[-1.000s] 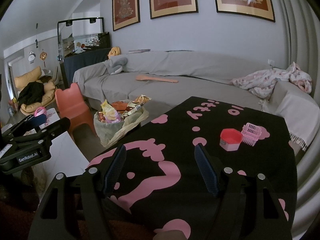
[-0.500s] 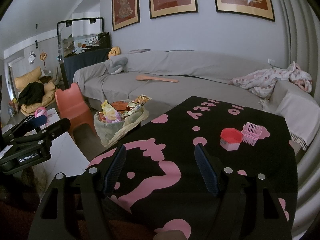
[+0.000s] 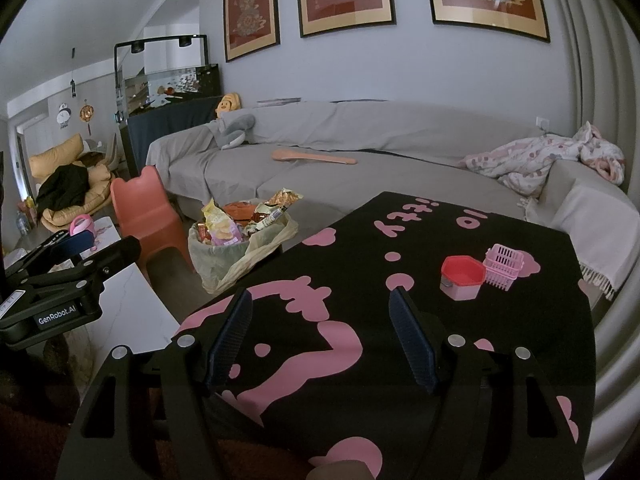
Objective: Collect trash
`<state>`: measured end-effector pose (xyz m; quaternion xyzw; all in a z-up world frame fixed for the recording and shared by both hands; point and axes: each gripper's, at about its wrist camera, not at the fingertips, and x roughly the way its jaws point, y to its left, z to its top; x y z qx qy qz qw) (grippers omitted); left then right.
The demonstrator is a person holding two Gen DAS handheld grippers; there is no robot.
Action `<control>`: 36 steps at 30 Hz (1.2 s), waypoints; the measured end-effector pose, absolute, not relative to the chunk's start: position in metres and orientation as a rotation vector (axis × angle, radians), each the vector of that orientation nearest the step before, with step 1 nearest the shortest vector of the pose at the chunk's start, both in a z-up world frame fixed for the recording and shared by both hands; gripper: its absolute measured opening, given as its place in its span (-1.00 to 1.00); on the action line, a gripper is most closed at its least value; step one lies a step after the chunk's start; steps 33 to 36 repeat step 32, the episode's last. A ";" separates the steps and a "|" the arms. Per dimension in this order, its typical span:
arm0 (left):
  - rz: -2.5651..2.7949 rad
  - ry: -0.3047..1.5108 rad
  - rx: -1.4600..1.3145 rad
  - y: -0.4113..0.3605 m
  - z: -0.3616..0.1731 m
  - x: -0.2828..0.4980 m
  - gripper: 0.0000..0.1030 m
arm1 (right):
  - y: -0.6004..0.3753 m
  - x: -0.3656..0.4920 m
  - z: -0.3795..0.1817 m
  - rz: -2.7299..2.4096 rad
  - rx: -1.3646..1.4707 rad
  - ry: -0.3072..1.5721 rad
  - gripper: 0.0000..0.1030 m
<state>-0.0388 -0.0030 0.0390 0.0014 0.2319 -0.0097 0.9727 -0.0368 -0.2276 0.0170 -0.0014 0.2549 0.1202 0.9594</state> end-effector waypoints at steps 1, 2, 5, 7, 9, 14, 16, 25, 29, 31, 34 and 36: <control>-0.020 0.469 0.002 -0.003 0.039 -0.039 0.80 | -0.228 -0.037 0.017 0.244 -0.003 0.517 0.31; -0.020 0.469 0.002 -0.003 0.039 -0.039 0.80 | -0.228 -0.037 0.017 0.244 -0.002 0.517 0.31; -0.021 0.468 0.002 -0.002 0.039 -0.039 0.80 | -0.228 -0.036 0.017 0.244 -0.001 0.518 0.31; -0.021 0.468 0.003 -0.002 0.039 -0.039 0.80 | -0.228 -0.036 0.017 0.245 0.002 0.518 0.31; -0.023 0.470 0.003 -0.002 0.039 -0.039 0.80 | -0.228 -0.036 0.017 0.246 0.001 0.517 0.31; -0.023 0.468 0.003 -0.004 0.037 -0.041 0.80 | -0.229 -0.036 0.016 0.246 0.001 0.517 0.31; -0.023 0.470 0.003 -0.004 0.037 -0.041 0.80 | -0.229 -0.035 0.016 0.246 0.002 0.517 0.31; -0.034 0.479 -0.001 -0.009 0.034 -0.040 0.80 | -0.229 -0.035 0.016 0.248 0.002 0.518 0.31; -0.082 0.557 -0.006 -0.017 0.029 -0.014 0.80 | -0.234 -0.031 0.018 0.257 0.012 0.546 0.31; -0.143 0.613 0.023 -0.032 0.021 0.011 0.80 | -0.256 -0.020 0.015 0.218 0.046 0.571 0.31; -0.182 0.646 0.050 -0.046 0.014 0.027 0.80 | -0.268 -0.014 0.012 0.179 0.049 0.581 0.31; -0.182 0.646 0.050 -0.046 0.014 0.027 0.80 | -0.268 -0.014 0.012 0.179 0.049 0.581 0.31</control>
